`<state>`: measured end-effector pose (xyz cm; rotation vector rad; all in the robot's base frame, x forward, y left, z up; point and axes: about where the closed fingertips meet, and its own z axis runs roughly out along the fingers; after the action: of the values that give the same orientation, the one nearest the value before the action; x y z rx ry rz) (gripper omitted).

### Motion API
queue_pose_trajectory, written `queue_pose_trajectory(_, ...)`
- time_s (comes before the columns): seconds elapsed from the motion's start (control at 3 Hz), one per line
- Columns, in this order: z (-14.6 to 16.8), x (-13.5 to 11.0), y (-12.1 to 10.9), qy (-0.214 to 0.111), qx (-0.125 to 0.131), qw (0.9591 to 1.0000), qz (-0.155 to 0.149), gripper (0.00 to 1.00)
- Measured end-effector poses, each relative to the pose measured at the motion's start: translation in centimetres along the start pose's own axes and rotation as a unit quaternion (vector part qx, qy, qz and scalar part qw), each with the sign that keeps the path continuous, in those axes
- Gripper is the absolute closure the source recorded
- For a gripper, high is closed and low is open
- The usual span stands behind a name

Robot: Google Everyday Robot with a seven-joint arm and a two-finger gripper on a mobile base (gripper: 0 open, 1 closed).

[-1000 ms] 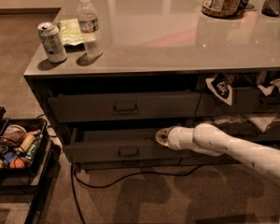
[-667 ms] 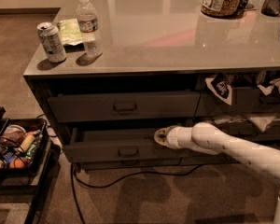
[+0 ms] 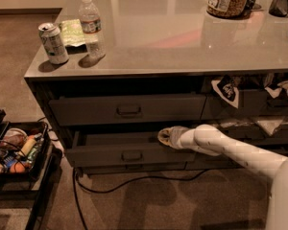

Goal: Open middle drawer

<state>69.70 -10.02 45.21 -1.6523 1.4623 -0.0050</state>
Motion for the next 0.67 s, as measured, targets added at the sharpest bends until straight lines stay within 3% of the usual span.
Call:
queue_pose_trajectory(0.33, 1.5, 0.6, -0.6, 0.007, 0.001, 0.9999, -0.009, 1.00)
queue_pose_trajectory(0.67, 2.8, 0.7, -0.7, 0.004, -0.032, 0.9993, -0.016, 1.00)
